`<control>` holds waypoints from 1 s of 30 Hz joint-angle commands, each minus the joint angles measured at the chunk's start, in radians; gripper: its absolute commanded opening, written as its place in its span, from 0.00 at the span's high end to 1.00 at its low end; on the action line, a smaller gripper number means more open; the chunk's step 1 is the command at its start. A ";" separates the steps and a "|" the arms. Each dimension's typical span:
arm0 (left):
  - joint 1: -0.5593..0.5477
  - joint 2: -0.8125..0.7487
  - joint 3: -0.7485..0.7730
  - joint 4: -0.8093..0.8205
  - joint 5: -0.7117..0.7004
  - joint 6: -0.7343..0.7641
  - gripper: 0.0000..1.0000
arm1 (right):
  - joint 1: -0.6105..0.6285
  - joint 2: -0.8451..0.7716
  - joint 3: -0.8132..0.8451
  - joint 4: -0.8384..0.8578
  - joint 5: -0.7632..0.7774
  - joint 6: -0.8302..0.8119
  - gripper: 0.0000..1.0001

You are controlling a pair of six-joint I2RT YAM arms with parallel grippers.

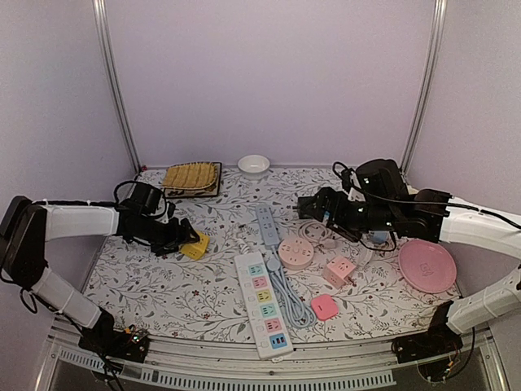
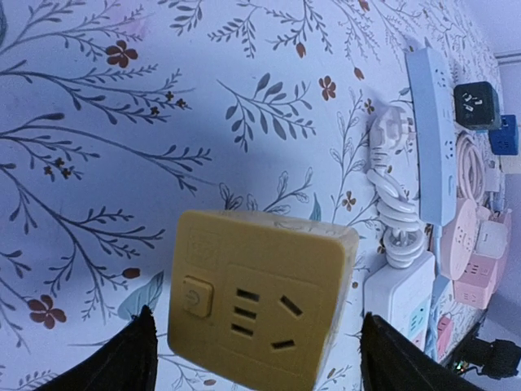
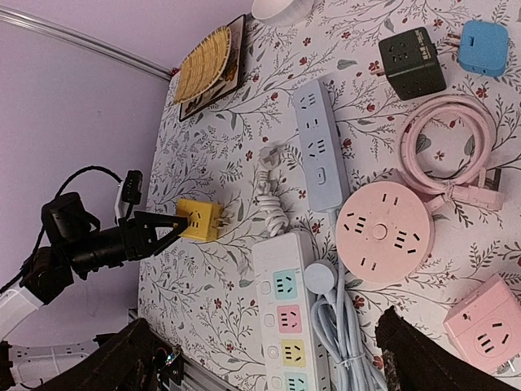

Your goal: Pull the plug off the socket

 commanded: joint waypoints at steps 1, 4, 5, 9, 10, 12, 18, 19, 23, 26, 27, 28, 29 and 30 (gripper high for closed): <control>0.014 -0.062 -0.015 -0.068 -0.103 0.043 0.14 | -0.007 0.034 0.038 -0.013 0.005 0.002 0.03; 0.015 -0.077 -0.029 -0.085 -0.129 0.050 0.14 | -0.007 0.049 0.038 -0.012 0.001 0.007 0.02; 0.016 -0.083 -0.034 -0.087 -0.133 0.053 0.15 | -0.007 0.052 0.036 -0.012 0.001 0.009 0.02; 0.017 -0.105 -0.048 -0.097 -0.142 0.065 0.17 | -0.007 0.057 0.026 -0.012 -0.002 0.024 0.01; 0.017 -0.113 -0.050 -0.100 -0.141 0.069 0.17 | -0.007 0.056 0.025 -0.013 0.000 0.025 0.01; 0.018 -0.134 -0.050 -0.107 -0.140 0.076 0.17 | -0.006 0.056 0.022 -0.015 0.004 0.029 0.01; 0.017 -0.187 -0.042 -0.120 -0.124 0.087 0.16 | -0.007 0.056 0.020 -0.028 0.024 0.035 0.00; 0.016 -0.196 -0.043 -0.119 -0.118 0.087 0.15 | -0.007 0.057 0.019 -0.028 0.027 0.036 0.00; 0.014 -0.226 -0.044 -0.118 -0.097 0.082 0.14 | -0.007 0.058 0.011 -0.037 0.042 0.042 0.00; 0.005 -0.251 -0.048 -0.115 -0.089 0.083 0.13 | -0.009 0.058 0.009 -0.049 0.066 0.049 0.01; 0.002 -0.257 -0.050 -0.114 -0.088 0.083 0.13 | -0.009 0.057 0.009 -0.054 0.078 0.049 0.01; 0.002 -0.262 -0.053 -0.114 -0.088 0.084 0.12 | -0.009 0.053 0.008 -0.061 0.091 0.051 0.01; 0.000 -0.267 -0.056 -0.113 -0.086 0.086 0.11 | -0.009 0.050 0.007 -0.067 0.105 0.054 0.01; -0.001 -0.271 -0.059 -0.112 -0.083 0.087 0.11 | -0.009 0.045 0.003 -0.070 0.119 0.055 0.01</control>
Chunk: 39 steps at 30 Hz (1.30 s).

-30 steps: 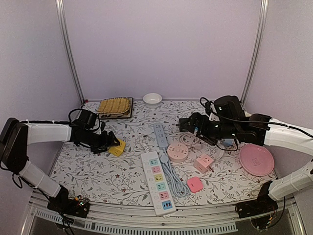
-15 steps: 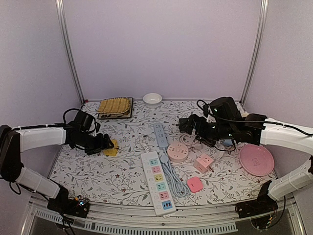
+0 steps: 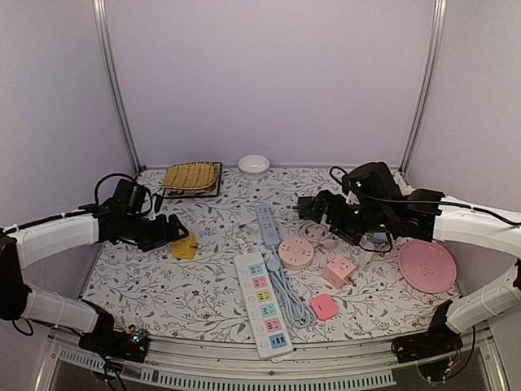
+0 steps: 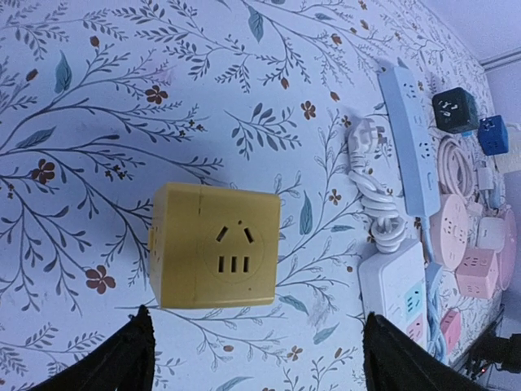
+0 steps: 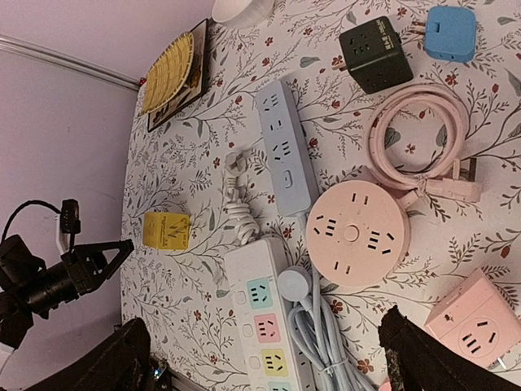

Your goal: Pull the plug off the socket

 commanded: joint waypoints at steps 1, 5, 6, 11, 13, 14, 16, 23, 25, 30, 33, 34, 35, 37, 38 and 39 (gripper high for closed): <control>-0.008 -0.034 -0.019 -0.002 0.021 0.017 0.11 | -0.006 -0.013 -0.010 -0.035 0.083 0.015 0.01; -0.022 -0.058 -0.020 0.009 0.015 0.016 0.09 | -0.005 -0.044 -0.040 -0.048 0.155 0.019 0.01; -0.023 -0.058 -0.015 0.010 0.015 0.014 0.08 | -0.006 -0.053 -0.048 -0.055 0.177 0.018 0.01; -0.030 -0.049 0.040 0.035 -0.023 0.008 0.06 | -0.039 -0.090 -0.058 -0.072 0.273 -0.095 0.01; -0.032 -0.051 0.045 0.074 -0.049 0.002 0.03 | -0.095 -0.086 -0.061 -0.072 0.280 -0.163 0.01; -0.034 -0.053 0.045 0.095 -0.066 0.000 0.03 | -0.140 -0.080 -0.063 -0.068 0.260 -0.186 0.01; -0.033 -0.055 0.040 0.135 -0.114 -0.001 0.03 | -0.252 -0.065 -0.071 -0.048 0.208 -0.250 0.01; -0.030 -0.107 -0.043 0.331 -0.388 0.050 0.03 | -0.526 -0.090 -0.211 0.225 0.270 -0.546 0.01; -0.030 -0.132 -0.074 0.397 -0.477 0.100 0.03 | -0.625 -0.110 -0.282 0.340 0.266 -0.579 0.01; -0.006 -0.160 -0.149 0.546 -0.595 0.209 0.03 | -0.793 -0.126 -0.482 0.709 0.353 -0.688 0.01; 0.026 -0.154 -0.156 0.561 -0.646 0.206 0.03 | -0.849 -0.079 -0.573 0.911 0.366 -0.761 0.01; 0.033 -0.152 -0.157 0.561 -0.663 0.206 0.03 | -0.854 -0.055 -0.603 0.986 0.370 -0.776 0.01; 0.036 -0.150 -0.159 0.564 -0.683 0.213 0.03 | -0.856 -0.031 -0.638 1.083 0.365 -0.797 0.01; 0.037 -0.151 -0.169 0.588 -0.720 0.241 0.03 | -0.856 0.021 -0.704 1.268 0.347 -0.835 0.01; 0.038 -0.152 -0.180 0.603 -0.737 0.261 0.03 | -0.856 0.049 -0.737 1.359 0.340 -0.845 0.01; 0.039 -0.154 -0.188 0.617 -0.757 0.274 0.03 | -0.856 0.075 -0.766 1.484 0.328 -0.859 0.01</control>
